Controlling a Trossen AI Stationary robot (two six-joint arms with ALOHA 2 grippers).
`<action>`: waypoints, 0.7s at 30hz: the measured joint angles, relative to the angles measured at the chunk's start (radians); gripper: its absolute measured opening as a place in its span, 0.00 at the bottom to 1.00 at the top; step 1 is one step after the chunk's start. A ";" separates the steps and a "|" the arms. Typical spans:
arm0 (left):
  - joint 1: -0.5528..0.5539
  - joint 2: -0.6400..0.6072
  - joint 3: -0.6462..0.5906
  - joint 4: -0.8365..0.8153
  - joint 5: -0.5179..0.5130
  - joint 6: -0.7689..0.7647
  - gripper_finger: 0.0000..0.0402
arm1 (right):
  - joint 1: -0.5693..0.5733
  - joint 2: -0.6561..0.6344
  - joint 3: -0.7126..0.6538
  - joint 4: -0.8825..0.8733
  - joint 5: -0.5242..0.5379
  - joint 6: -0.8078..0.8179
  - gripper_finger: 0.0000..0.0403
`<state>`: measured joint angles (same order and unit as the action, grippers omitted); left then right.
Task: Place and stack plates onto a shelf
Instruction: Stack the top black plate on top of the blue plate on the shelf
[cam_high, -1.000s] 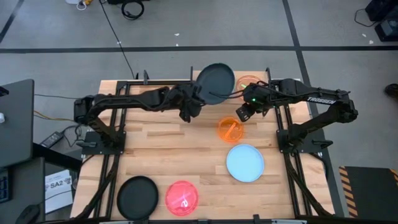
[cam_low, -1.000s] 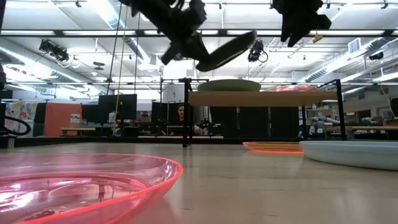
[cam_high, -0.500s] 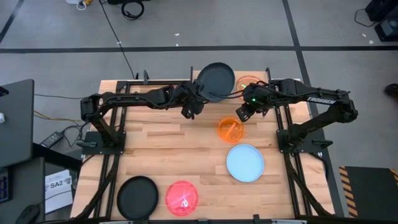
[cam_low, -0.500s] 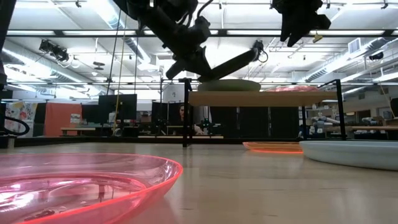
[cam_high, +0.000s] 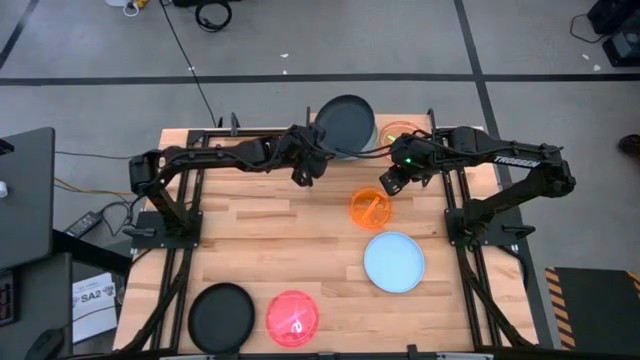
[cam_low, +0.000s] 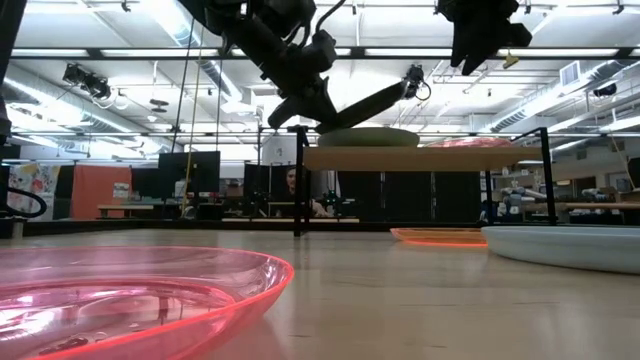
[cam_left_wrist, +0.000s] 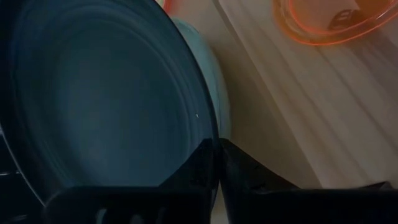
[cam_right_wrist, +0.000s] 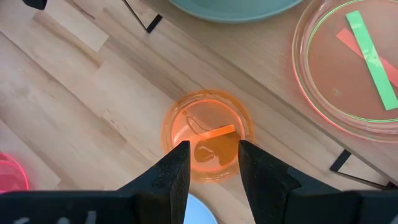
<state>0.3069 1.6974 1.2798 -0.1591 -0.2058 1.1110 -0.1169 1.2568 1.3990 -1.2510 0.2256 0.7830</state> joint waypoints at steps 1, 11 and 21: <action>0.000 0.000 0.000 0.000 0.000 0.001 0.06 | 0.000 0.000 0.000 0.000 0.000 0.000 0.35; 0.000 0.000 0.000 0.036 0.001 0.000 0.11 | 0.000 0.000 0.000 0.000 0.001 0.000 0.35; 0.000 0.000 0.000 0.036 0.001 -0.034 0.15 | 0.000 0.000 0.000 0.000 0.001 0.000 0.35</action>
<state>0.3069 1.6970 1.2798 -0.1234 -0.2047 1.0770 -0.1169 1.2568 1.3989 -1.2510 0.2264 0.7834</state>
